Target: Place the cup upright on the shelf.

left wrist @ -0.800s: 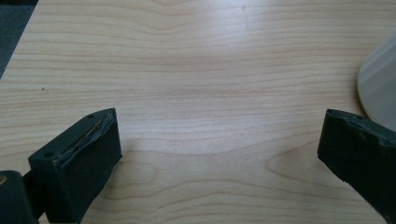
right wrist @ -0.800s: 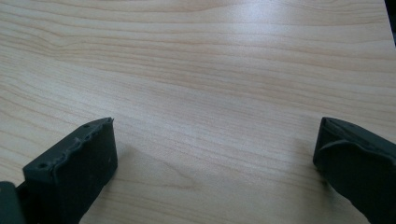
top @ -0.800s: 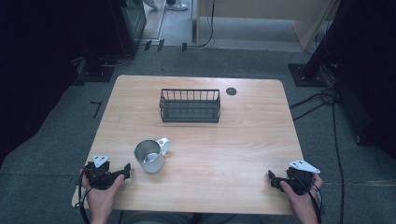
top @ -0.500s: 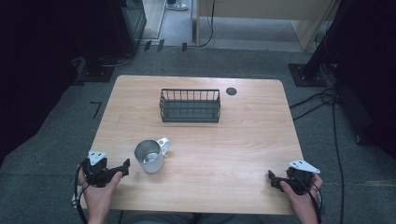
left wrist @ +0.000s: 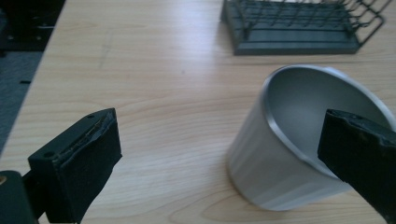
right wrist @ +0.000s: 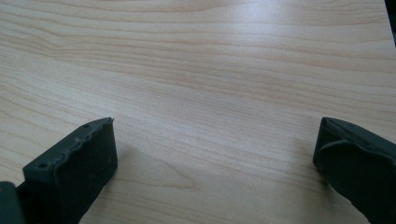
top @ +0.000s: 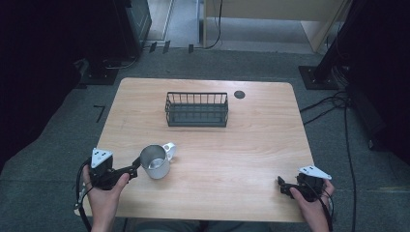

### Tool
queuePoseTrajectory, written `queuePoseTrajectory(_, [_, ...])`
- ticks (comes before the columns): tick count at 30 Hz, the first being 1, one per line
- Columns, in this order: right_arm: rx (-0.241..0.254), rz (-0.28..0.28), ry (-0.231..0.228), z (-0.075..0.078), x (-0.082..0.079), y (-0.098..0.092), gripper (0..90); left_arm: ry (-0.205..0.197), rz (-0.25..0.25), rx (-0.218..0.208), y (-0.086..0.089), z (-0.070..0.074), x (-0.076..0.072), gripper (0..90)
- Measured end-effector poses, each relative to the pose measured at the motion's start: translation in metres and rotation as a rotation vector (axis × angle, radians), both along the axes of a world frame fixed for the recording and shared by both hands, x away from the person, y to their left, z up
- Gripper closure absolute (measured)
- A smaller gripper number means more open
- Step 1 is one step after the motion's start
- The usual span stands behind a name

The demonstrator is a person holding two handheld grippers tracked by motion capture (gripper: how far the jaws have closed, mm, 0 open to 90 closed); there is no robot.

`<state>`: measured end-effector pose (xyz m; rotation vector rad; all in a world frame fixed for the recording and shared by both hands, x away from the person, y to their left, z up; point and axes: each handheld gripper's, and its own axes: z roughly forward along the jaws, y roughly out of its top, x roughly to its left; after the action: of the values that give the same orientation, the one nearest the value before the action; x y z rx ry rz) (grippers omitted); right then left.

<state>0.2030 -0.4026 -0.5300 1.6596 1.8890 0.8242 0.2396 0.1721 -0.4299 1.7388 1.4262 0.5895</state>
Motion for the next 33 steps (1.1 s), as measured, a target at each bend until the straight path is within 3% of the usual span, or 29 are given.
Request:
queuePoseTrajectory(8, [0.000, 0.000, 0.000, 0.000, 0.000, 0.000, 0.0, 0.002, -0.060, -0.002, -0.026, 0.003, 0.002, 0.0])
queuePoseTrajectory(16, [0.000, 0.000, 0.000, 0.000, 0.000, 0.000, 0.0, 0.016, -0.107, 0.033, -0.058, -0.003, 0.003, 0.0])
queuePoseTrajectory(21, [0.000, 0.000, 0.000, 0.000, 0.000, 0.000, 0.0, 0.026, -0.049, 0.122, -0.075, -0.012, 0.003, 0.0])
queuePoseTrajectory(26, [0.000, 0.000, 0.000, 0.000, 0.000, 0.000, 0.0, 0.054, -0.023, 0.133, -0.074, -0.024, 0.008, 0.0])
queuePoseTrajectory(33, [0.000, 0.000, 0.000, 0.000, 0.000, 0.000, 0.0, 0.054, -0.069, 0.112, -0.058, -0.026, 0.009, 0.0])
